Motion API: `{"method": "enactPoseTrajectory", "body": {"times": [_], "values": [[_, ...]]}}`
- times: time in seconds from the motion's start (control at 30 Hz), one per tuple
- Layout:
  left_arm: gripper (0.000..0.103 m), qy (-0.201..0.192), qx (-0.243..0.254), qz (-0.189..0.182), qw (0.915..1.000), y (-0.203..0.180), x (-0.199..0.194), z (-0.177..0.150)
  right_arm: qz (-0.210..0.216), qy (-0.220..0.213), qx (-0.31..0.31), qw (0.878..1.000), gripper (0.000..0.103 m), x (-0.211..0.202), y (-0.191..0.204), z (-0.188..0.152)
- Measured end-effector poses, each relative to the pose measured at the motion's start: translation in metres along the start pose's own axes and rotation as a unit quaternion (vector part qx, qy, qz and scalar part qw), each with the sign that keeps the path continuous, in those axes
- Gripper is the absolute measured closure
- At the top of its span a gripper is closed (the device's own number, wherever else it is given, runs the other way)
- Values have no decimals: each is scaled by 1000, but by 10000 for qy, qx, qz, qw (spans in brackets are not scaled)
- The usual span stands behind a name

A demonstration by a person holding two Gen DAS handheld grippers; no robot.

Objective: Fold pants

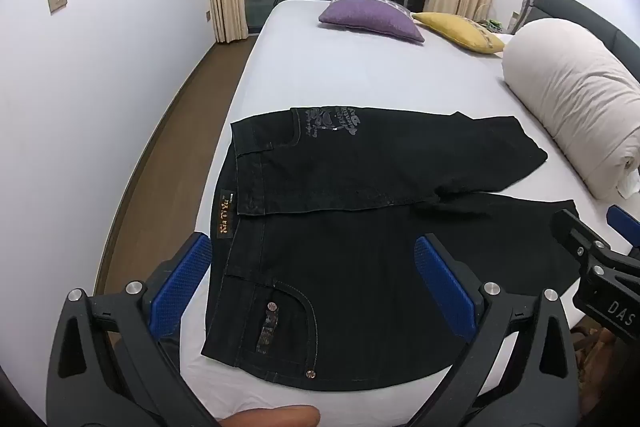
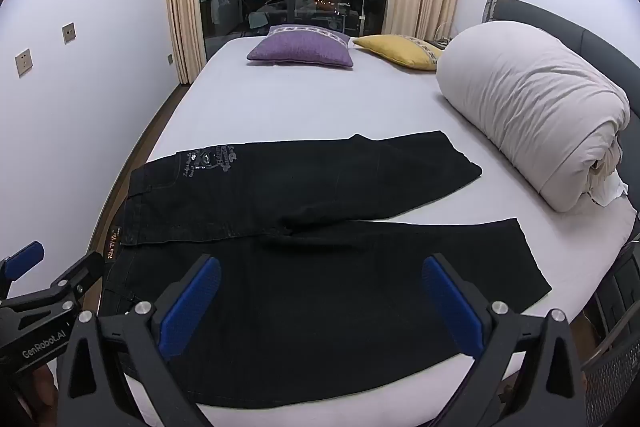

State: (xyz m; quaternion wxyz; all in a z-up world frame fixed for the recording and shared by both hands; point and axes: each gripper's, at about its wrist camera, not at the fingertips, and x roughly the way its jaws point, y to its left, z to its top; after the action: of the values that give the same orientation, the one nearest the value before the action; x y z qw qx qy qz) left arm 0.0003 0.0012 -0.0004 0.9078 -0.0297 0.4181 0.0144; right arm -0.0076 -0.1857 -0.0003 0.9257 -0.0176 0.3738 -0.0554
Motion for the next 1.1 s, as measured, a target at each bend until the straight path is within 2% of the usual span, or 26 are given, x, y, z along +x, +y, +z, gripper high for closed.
{"method": "enactPoseTrajectory", "body": {"times": [0.27, 0.47, 1.1], "values": [[0, 65, -60, 55, 9999, 2, 6, 6, -20, -8, -18, 10000, 0, 0, 1, -1], [0, 0, -53, 63, 10000, 5, 12, -4, -3, -7, -34, 10000, 0, -1, 2, -2], [0, 31, -74, 67, 9999, 7, 16, -8, 5, 2, -42, 10000, 0, 0, 2, -3]]}}
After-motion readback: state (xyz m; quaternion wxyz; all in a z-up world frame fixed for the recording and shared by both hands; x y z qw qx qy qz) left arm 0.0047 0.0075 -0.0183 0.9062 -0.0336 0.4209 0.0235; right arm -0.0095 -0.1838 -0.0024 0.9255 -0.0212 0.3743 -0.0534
